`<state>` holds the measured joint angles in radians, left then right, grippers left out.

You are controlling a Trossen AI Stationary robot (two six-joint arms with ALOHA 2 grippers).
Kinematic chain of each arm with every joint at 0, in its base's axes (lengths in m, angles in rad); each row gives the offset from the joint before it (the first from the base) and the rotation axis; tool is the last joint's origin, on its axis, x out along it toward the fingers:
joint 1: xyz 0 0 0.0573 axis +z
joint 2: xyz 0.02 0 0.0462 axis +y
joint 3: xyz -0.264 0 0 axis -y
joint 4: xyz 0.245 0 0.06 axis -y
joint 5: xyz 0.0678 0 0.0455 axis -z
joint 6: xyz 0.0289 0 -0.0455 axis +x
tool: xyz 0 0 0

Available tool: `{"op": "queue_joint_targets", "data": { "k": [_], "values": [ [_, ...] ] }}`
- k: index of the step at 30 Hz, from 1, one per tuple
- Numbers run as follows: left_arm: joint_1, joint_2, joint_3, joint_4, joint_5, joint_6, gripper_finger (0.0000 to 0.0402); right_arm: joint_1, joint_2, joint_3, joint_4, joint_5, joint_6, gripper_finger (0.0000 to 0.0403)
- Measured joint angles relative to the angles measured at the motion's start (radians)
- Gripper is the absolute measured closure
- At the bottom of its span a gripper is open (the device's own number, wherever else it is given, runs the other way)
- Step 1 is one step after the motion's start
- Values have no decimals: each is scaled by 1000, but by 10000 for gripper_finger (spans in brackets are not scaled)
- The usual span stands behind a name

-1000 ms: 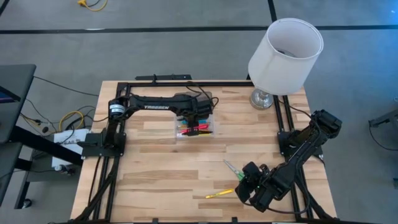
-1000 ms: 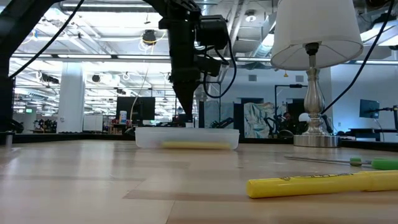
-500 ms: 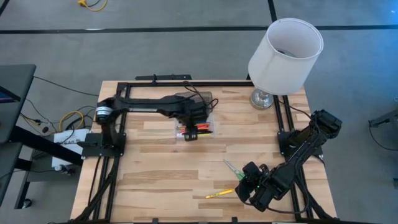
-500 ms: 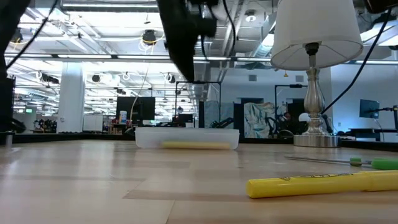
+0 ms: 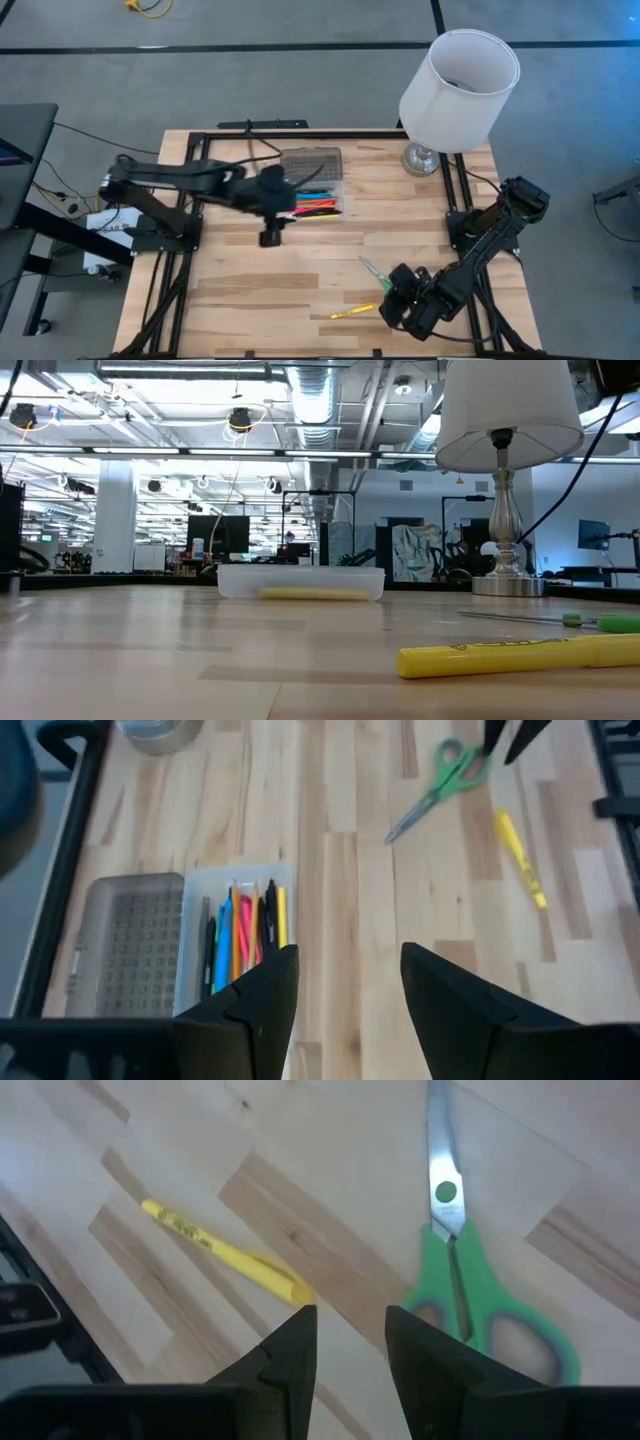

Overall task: Pick & place school supplies into a supply box
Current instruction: Put the scissors into the supply box

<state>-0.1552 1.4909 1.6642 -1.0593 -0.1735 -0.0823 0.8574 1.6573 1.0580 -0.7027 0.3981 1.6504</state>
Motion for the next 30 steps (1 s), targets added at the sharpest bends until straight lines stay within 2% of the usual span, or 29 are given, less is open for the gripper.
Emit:
{"op": "queue_joint_targets", "data": {
  "k": [6,16,21,26,30],
  "values": [
    [-130,-64,-1,-108,-159,-120,228,0,0,0,0,-6,-75,290],
    [-279,-67,-2,-216,-369,-333,228,27,0,0,-54,-40,-166,290],
    [-332,-67,-2,-269,-461,-419,228,38,0,0,-169,-127,-123,290],
    [-374,-67,-2,-316,-523,-495,228,-18,0,0,-187,-293,-145,290],
    [-397,-67,-2,-318,-559,-521,228,-63,0,0,-166,-316,-159,290]
  ]
}}
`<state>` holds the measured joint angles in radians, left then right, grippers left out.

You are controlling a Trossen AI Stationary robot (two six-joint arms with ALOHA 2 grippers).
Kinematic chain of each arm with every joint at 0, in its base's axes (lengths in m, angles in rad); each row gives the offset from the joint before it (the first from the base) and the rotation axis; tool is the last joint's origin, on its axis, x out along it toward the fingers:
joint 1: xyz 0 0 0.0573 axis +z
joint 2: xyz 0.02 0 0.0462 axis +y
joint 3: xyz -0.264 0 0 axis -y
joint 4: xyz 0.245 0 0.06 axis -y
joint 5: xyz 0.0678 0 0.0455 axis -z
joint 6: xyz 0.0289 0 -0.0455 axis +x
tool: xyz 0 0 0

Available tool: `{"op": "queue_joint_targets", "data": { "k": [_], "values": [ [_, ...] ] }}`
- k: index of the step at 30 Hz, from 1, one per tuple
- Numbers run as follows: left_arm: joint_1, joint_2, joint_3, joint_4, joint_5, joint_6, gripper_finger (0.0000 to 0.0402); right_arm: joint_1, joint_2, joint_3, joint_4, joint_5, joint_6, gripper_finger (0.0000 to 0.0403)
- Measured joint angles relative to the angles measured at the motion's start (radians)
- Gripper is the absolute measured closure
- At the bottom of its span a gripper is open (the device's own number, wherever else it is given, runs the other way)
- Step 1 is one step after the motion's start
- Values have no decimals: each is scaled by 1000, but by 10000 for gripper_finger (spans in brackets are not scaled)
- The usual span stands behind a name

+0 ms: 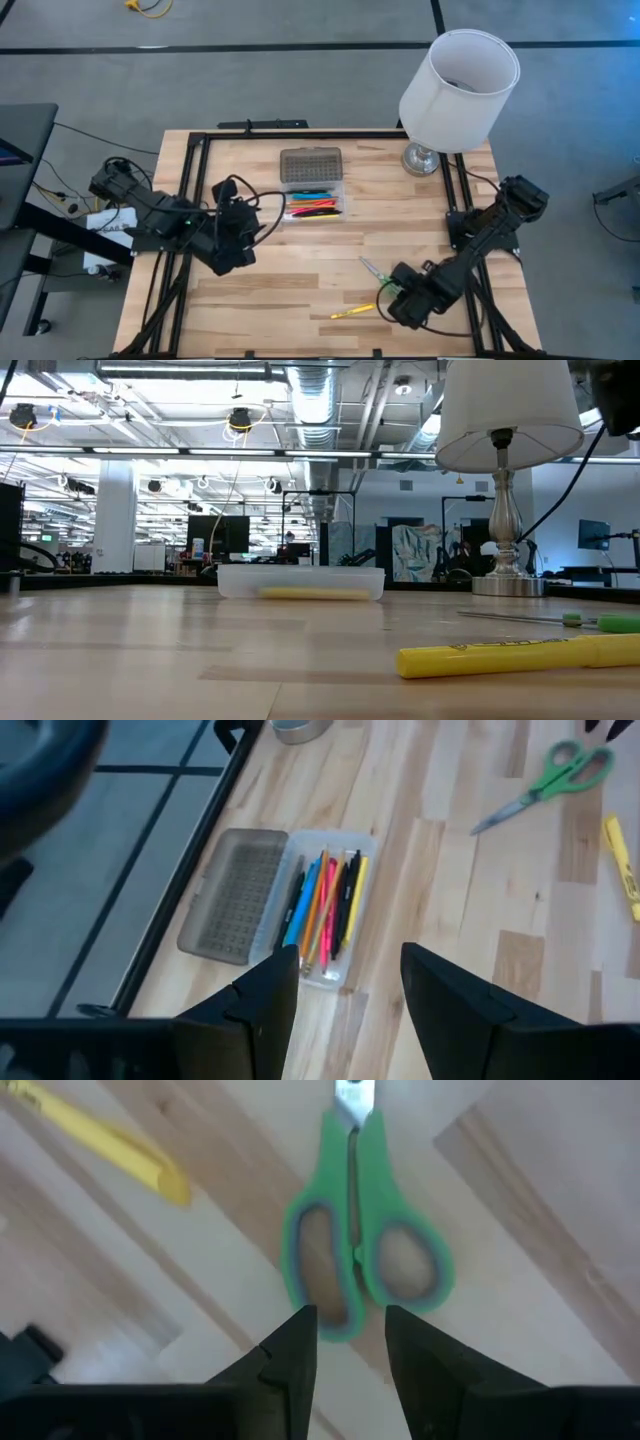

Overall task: Pick & place school supplies into a supply box
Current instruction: Put the scissors into the supply box

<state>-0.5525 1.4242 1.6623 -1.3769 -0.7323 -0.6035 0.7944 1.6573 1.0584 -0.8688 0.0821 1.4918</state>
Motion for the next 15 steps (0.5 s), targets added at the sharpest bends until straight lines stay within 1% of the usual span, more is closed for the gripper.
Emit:
{"op": "queue_joint_targets", "data": {
  "k": [7,10,14,15],
  "values": [
    [-20,0,0,-5,0,-18,228,-54,0,0,0,-15,-8,290],
    [-20,0,0,-5,-1,-29,228,-79,2,0,-15,-53,-8,290],
    [-20,0,0,-5,2,-30,228,-103,48,-1,-12,-100,-25,290],
    [-20,0,0,-5,2,-30,228,-104,63,0,11,-119,-32,290]
  ]
}}
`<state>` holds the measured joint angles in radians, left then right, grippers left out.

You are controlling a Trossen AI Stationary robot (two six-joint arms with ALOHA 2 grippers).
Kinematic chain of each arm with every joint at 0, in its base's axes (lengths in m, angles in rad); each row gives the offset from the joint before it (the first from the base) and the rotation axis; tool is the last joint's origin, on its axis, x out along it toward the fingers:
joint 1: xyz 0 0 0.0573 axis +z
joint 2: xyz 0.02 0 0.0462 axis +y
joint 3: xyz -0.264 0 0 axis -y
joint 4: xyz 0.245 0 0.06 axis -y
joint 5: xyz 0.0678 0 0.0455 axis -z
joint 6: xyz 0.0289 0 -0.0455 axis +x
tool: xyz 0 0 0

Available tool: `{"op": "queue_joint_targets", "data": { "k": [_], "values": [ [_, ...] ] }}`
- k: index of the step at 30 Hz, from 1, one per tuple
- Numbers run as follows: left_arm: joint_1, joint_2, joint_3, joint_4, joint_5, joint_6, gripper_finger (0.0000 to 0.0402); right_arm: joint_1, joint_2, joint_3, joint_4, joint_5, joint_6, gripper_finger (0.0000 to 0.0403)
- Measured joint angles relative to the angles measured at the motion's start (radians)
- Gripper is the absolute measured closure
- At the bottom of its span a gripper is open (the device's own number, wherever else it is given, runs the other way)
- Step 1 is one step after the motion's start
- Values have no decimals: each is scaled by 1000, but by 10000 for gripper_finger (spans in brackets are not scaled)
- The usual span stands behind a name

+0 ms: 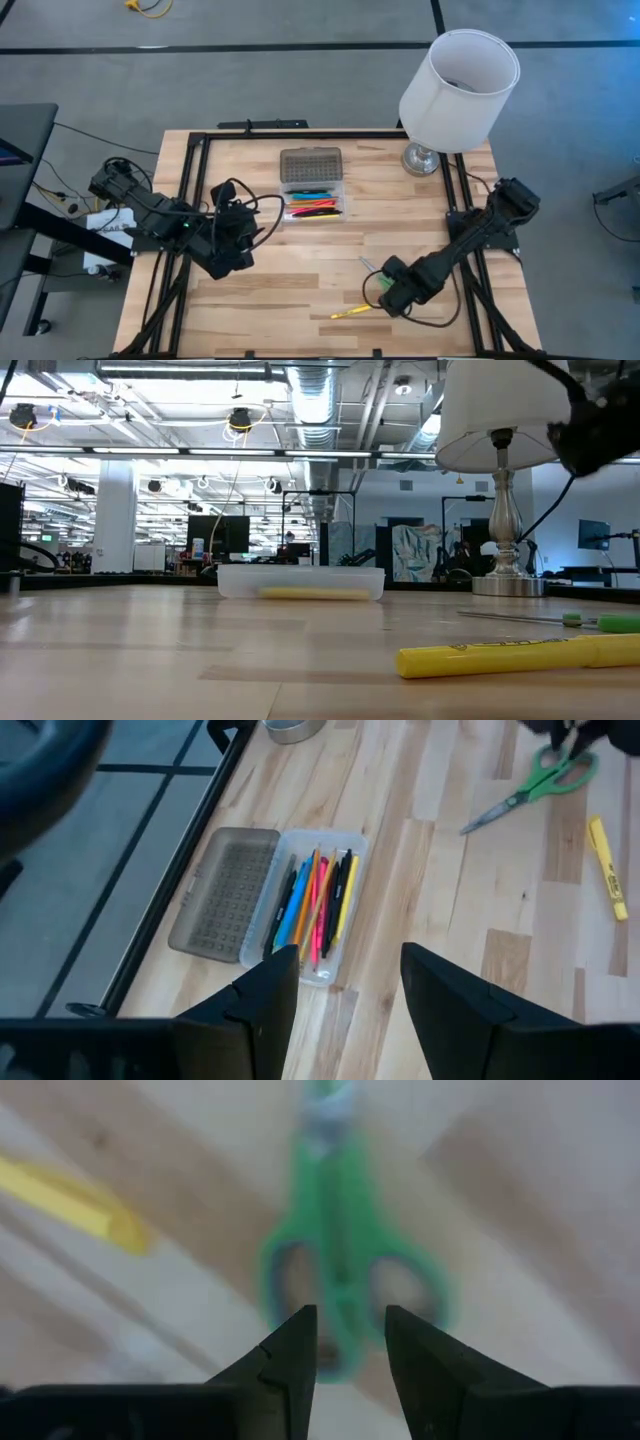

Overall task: Pick & place school supplies into a supply box
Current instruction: Put the scissors into the supply box

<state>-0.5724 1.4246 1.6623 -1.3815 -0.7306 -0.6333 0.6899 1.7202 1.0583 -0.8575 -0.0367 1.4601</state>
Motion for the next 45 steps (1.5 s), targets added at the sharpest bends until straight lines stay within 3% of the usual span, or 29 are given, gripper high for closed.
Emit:
{"op": "queue_joint_targets", "data": {
  "k": [10,35,45],
  "values": [
    [0,0,0,2,1,-18,228,21,92,10,58,-39,32,290],
    [0,0,0,3,0,-18,228,-24,93,64,-14,-70,5,290],
    [0,0,0,3,-15,-18,228,-39,91,105,-83,-37,-37,290]
  ]
}}
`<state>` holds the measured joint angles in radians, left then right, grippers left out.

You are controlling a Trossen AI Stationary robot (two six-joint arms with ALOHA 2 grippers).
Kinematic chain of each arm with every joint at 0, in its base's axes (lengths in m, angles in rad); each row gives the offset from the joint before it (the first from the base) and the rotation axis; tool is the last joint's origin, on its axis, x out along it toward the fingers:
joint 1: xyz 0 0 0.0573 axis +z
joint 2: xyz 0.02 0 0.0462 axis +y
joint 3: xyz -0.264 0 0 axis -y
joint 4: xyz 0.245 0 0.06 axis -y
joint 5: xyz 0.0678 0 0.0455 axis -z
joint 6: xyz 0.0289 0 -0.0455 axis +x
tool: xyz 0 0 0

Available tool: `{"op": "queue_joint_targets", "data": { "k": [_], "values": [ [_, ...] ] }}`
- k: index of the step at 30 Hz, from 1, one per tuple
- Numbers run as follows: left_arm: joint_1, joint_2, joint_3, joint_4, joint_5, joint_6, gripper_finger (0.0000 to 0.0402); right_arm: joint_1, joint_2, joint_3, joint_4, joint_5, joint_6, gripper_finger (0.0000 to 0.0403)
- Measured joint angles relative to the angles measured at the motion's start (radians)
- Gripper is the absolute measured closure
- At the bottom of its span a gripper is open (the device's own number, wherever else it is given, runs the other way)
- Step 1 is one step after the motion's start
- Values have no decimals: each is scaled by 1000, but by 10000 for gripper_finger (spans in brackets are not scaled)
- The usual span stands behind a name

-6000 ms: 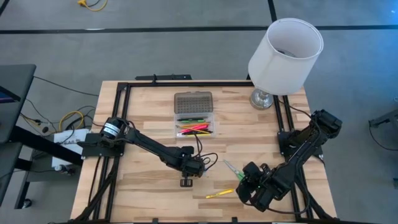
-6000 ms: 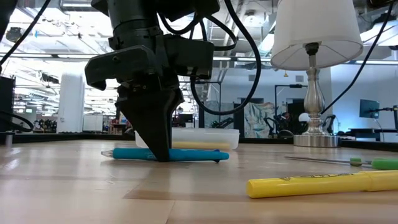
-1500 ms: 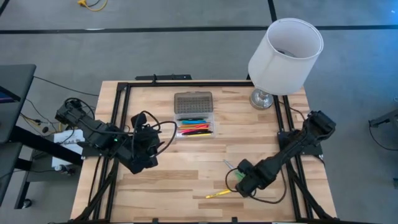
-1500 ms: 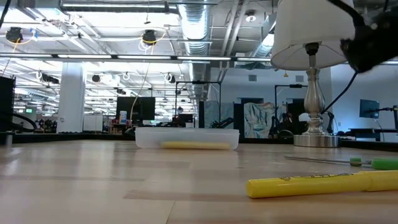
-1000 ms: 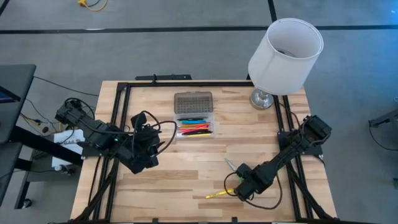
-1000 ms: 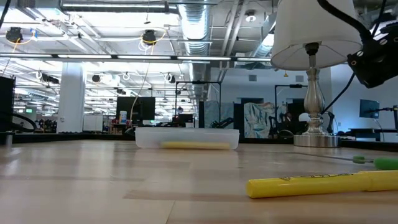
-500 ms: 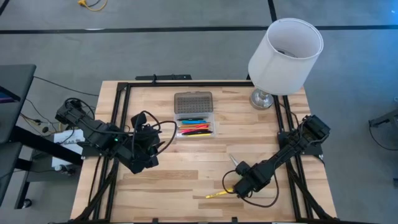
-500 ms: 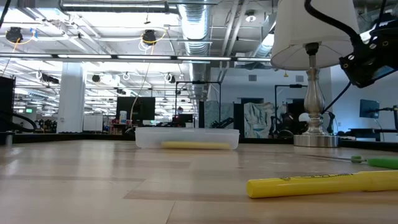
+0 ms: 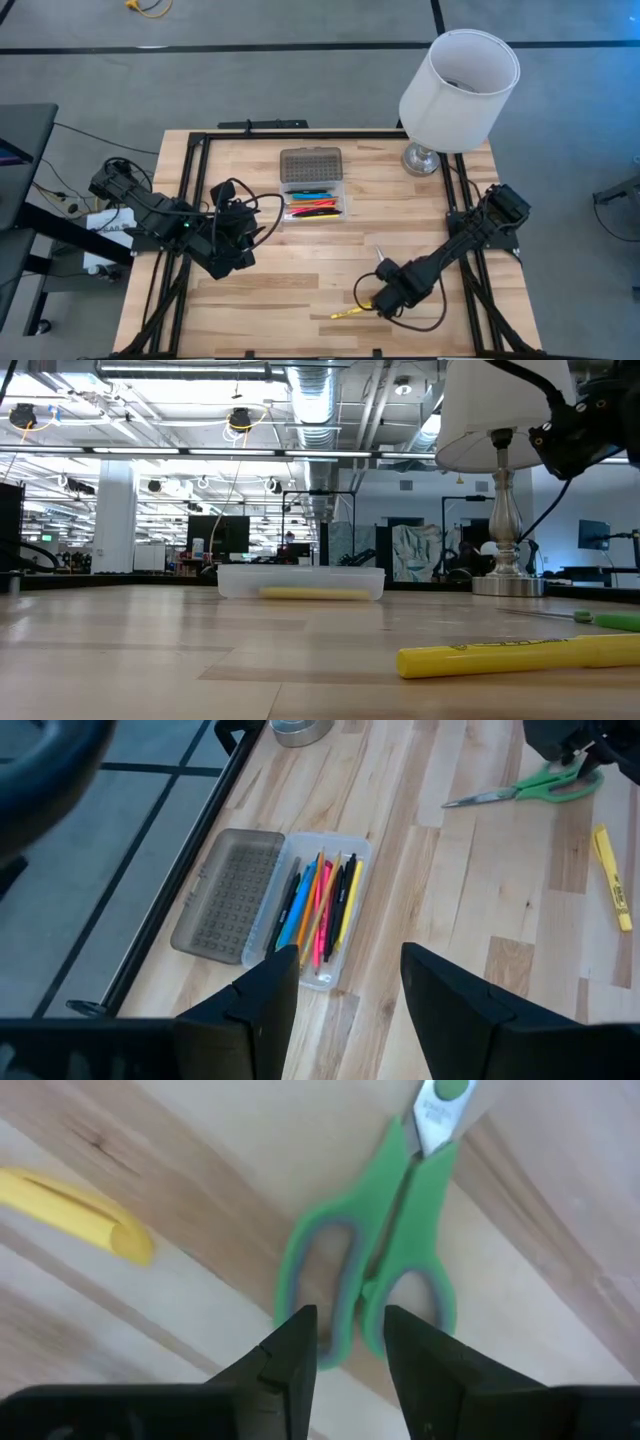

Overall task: Pick & place school supplies into a supply box
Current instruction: Put the scissors into the supply box

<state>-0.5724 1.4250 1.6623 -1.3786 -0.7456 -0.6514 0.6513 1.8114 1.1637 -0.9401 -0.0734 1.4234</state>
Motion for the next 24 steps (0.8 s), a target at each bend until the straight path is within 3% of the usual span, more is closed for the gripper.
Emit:
{"op": "queue_joint_targets", "data": {
  "k": [10,20,24],
  "values": [
    [0,0,0,0,0,-8,228,-15,4,-27,22,1,-46,282],
    [0,0,0,-1,0,-8,228,-27,45,-27,35,-33,-61,188],
    [0,0,0,-1,0,-8,228,-32,51,-27,33,-38,-47,170]
  ]
}}
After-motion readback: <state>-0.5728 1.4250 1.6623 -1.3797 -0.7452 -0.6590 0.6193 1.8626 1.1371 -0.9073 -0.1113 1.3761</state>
